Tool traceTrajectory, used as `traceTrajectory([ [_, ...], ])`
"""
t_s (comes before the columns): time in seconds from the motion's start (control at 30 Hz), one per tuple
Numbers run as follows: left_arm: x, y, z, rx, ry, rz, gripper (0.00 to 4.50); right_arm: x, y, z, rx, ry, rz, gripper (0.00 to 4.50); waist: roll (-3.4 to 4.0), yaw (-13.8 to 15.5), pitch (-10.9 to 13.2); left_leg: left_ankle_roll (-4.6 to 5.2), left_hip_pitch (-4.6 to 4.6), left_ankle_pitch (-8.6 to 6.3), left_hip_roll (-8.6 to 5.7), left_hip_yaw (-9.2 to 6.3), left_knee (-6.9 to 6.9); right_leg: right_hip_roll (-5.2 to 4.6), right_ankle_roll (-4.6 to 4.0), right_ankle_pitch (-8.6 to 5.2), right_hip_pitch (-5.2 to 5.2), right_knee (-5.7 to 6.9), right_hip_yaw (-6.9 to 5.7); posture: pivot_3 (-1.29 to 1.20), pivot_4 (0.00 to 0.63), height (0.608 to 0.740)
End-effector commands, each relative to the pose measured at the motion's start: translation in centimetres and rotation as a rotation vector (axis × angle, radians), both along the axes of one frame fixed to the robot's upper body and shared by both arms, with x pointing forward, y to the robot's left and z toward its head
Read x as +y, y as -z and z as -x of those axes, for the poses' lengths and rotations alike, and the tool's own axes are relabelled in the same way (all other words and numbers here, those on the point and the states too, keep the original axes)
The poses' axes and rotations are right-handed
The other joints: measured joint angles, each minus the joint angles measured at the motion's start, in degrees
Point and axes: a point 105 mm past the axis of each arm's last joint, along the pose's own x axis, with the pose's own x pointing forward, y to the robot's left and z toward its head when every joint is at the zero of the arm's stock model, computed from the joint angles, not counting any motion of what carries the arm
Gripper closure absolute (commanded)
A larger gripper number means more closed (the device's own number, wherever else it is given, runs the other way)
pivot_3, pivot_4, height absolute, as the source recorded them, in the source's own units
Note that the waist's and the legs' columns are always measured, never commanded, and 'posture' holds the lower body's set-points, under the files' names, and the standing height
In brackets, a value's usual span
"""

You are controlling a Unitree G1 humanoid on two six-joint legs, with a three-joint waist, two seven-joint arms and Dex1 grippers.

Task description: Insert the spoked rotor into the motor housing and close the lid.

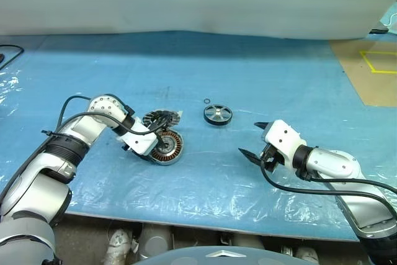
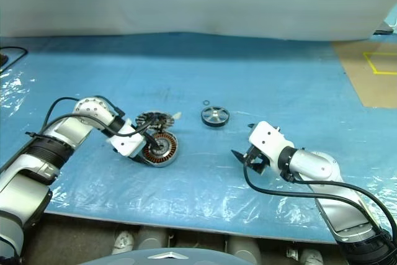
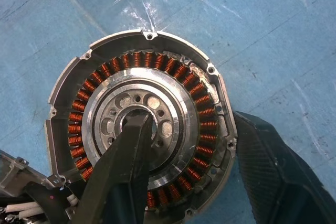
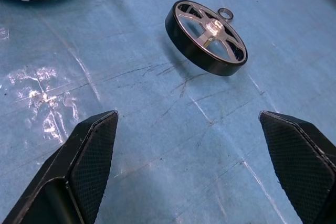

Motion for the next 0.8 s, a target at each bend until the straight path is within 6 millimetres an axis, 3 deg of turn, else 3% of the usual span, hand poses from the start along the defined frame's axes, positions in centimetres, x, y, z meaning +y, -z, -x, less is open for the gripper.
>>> traceTrajectory([
  [0.03,-0.8,-0.4,0.9,0.008,0.042,0.054,2.49,0.3,-0.6,-0.1,-0.031,-0.030,0.003,0.00,0.00,0.0,0.0,0.00,-0.01,0.00,0.00,0.01,0.00,0.00,0.00,0.00,-0.01,-0.01,0.00,0.00,0.150,0.740],
  [0.23,-1.7,-1.5,1.3,-0.001,0.062,0.138,2.49,0.2,-0.5,-0.1,-0.027,-0.033,0.006,0.00,-0.01,0.0,0.0,0.00,-0.03,0.00,0.01,0.01,0.01,0.00,0.00,0.00,-0.03,0.03,0.00,0.00,0.150,0.740],
  [0.8,1.5,0.1,0.1,-0.087,0.076,-0.128,2.49,0.2,-0.3,-0.3,-0.035,-0.032,0.009,0.00,-0.01,0.0,0.0,0.00,0.05,0.00,0.02,0.04,0.04,0.01,0.00,0.00,-0.04,0.16,0.03,0.00,0.150,0.740],
])
